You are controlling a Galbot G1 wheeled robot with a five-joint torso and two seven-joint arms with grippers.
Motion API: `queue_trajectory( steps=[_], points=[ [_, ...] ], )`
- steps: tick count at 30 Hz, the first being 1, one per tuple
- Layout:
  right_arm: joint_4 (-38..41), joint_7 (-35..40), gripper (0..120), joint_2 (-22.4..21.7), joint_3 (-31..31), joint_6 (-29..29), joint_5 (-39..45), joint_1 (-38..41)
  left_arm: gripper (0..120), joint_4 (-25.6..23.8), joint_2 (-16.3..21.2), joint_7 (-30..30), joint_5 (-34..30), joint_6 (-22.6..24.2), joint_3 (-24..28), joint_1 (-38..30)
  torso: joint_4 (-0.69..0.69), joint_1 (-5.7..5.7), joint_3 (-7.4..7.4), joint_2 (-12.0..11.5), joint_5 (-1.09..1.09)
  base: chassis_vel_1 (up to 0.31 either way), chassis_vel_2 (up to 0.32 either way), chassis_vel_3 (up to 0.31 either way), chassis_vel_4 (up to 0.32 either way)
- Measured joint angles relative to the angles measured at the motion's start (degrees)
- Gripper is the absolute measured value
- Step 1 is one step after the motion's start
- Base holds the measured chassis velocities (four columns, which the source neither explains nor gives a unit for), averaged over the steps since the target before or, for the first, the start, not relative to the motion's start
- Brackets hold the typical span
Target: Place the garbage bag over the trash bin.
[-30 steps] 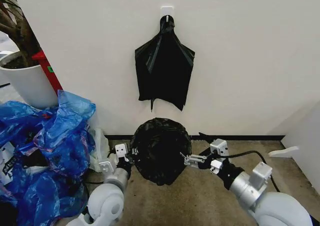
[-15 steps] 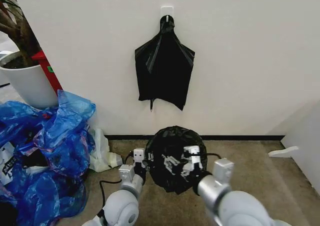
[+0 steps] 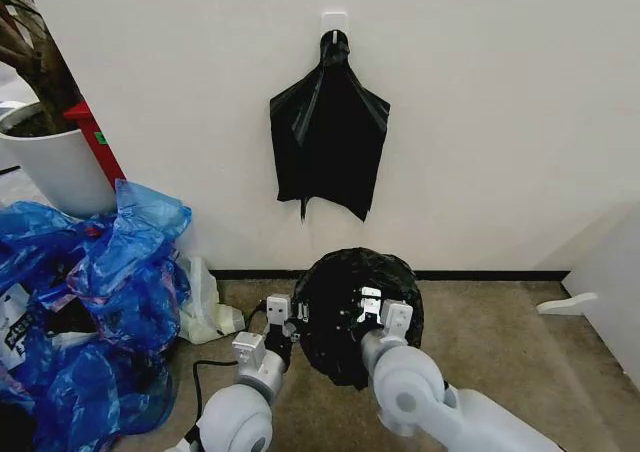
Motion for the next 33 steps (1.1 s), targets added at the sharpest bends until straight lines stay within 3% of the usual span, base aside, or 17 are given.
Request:
queue_trajectory(
  steps=[14, 33],
  points=[
    [-7.1, 0.1, 0, 2.5, 0.0, 0.3, -0.7, 2.2, 1, -2.3, 0.4, 1.8, 1.8, -0.9, 0.1, 0.6, 0.01, 0.00, 0.00, 0.0, 0.00, 0.000, 0.000, 0.000, 0.000],
    [-11.6, -1.6, 0, 2.2, 4.1, 0.5, -2.1, 0.8, 1, -4.7, 1.6, 4.5, 1.4, -0.6, 0.9, 1.0, 0.00, 0.00, -0.01, 0.0, 0.00, 0.000, 0.000, 0.000, 0.000]
  ],
)
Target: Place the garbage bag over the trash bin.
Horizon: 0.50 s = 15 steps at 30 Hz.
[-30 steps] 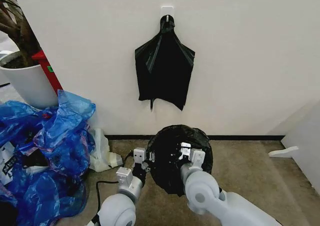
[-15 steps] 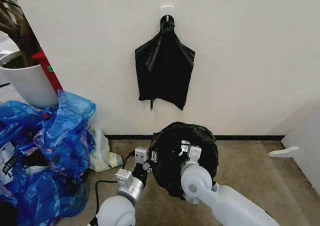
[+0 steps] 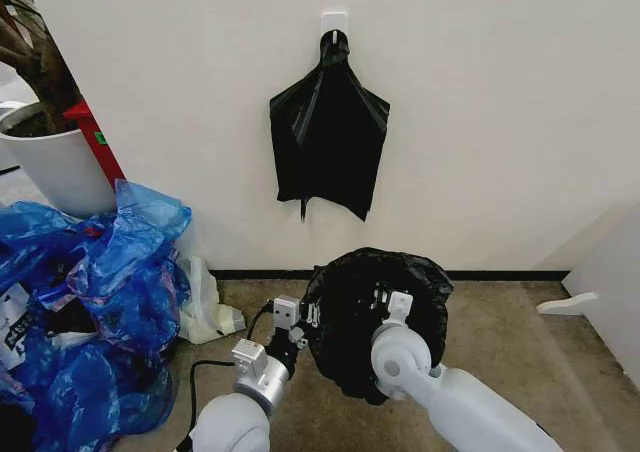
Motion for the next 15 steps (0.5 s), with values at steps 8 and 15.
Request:
queue_trajectory(
  steps=[8, 15],
  points=[
    [-1.5, -0.6, 0, 0.3, 0.8, 0.1, -0.3, 0.0, 1, -1.1, 0.6, 1.3, -0.8, 0.7, 0.2, 0.2, 0.00, 0.00, 0.00, 0.0, 0.00, 0.000, 0.000, 0.000, 0.000],
    [0.6, -0.2, 0, -0.2, 0.6, 0.1, -0.1, -0.2, 1, 0.8, 0.1, 1.0, -1.2, 0.8, -0.3, -1.1, 0.00, 0.00, 0.00, 0.0, 0.00, 0.000, 0.000, 0.000, 0.000]
  ],
)
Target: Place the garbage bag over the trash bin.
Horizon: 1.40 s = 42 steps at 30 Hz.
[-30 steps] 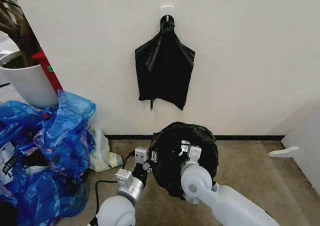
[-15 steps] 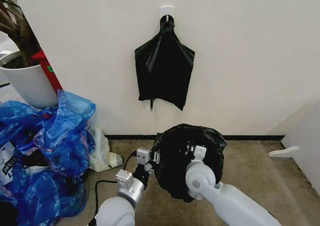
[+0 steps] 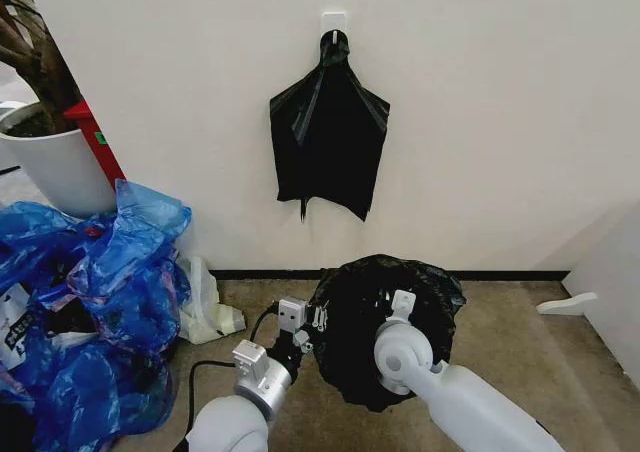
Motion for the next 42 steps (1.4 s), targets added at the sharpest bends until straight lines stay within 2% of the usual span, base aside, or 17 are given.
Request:
queue_trajectory(
  steps=[6, 13, 26, 42],
  points=[
    [5.4, 0.6, 0, -1.6, -1.2, 0.0, 1.2, -0.4, 1, 4.8, -1.2, -1.5, -0.2, -0.6, -0.2, -2.2, 0.01, 0.00, 0.00, 0.0, 0.00, 0.000, 0.000, 0.000, 0.000],
    [9.0, 1.6, 0, -2.5, -2.5, -0.3, 3.7, -0.8, 1, 6.7, -1.9, -1.9, 0.4, -1.2, -0.1, -2.9, 0.00, 0.00, 0.00, 0.0, 0.00, 0.000, 0.000, 0.000, 0.000],
    [5.6, 4.1, 0, -1.2, -2.7, -1.3, 9.1, -0.7, 1, 4.7, -1.5, 0.5, 3.5, -2.3, -0.3, -2.6, 0.01, 0.00, 0.00, 0.0, 0.00, 0.000, 0.000, 0.000, 0.000],
    [2.8, 3.0, 0, -0.7, -3.1, -1.4, 6.0, 0.9, 1, 1.0, -0.8, 3.8, 5.4, -1.8, 0.0, 0.9, 0.01, 0.00, 0.00, 0.0, 0.00, 0.000, 0.000, 0.000, 0.000]
  ],
)
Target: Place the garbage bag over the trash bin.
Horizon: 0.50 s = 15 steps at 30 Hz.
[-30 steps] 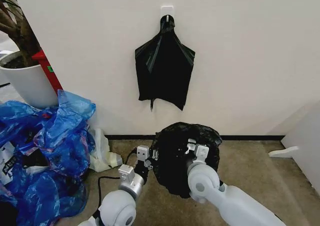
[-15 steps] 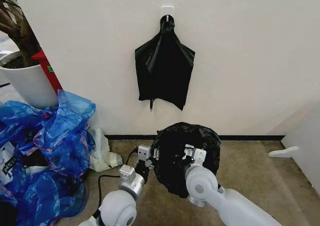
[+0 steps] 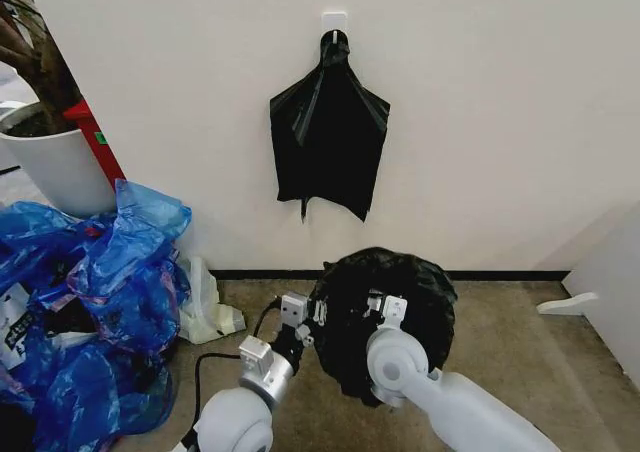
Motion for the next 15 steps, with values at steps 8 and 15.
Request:
queue_trajectory(
  steps=[8, 15],
  points=[
    [-0.8, -0.5, 0, -0.2, 1.4, 0.3, -1.4, -1.1, 1, -1.3, 0.7, 1.2, 0.0, 0.4, 0.4, 0.5, 0.01, 0.00, 0.00, 0.0, 0.00, 0.000, 0.000, 0.000, 0.000],
    [1.9, -0.2, 0, -1.6, 2.3, 0.5, -1.7, -3.4, 1, -0.7, 1.1, 1.8, 0.0, 0.4, 0.8, 0.0, 0.00, 0.00, 0.00, 0.0, 0.00, 0.000, 0.000, 0.000, 0.000]
  ],
)
